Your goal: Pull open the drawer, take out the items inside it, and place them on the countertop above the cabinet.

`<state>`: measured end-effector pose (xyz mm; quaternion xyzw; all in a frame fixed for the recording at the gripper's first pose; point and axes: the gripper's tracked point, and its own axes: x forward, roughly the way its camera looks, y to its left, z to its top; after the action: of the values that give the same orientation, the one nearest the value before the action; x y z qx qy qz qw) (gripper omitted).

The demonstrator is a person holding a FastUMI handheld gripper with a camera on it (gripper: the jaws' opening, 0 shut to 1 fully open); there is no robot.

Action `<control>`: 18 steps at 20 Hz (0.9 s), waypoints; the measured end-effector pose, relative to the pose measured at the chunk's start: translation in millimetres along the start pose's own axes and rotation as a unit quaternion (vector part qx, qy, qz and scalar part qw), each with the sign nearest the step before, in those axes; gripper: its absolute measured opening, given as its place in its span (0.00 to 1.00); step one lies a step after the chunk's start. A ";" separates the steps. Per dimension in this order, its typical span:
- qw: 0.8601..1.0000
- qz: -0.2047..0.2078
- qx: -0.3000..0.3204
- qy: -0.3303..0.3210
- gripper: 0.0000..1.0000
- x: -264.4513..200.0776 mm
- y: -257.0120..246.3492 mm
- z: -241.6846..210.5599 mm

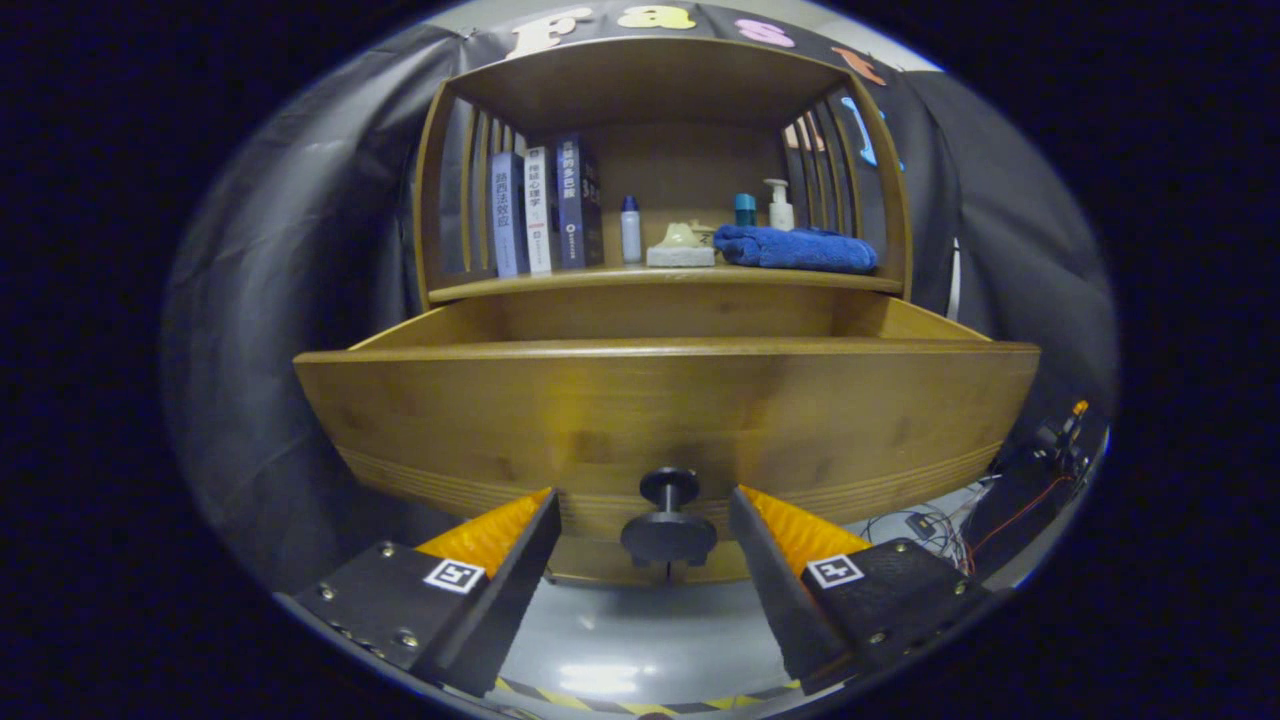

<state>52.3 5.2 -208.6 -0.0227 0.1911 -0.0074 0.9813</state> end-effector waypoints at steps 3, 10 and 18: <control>1.000 -0.027 -0.013 -0.006 1.00 6.3 -2.9 0.7; 1.000 -0.020 -0.014 -0.013 0.98 17.4 0.6 -3.6; 1.000 -0.019 -0.008 -0.021 0.99 52.2 1.4 5.9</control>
<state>102.9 5.6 -222.8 -0.0343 0.1696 -0.0238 0.9846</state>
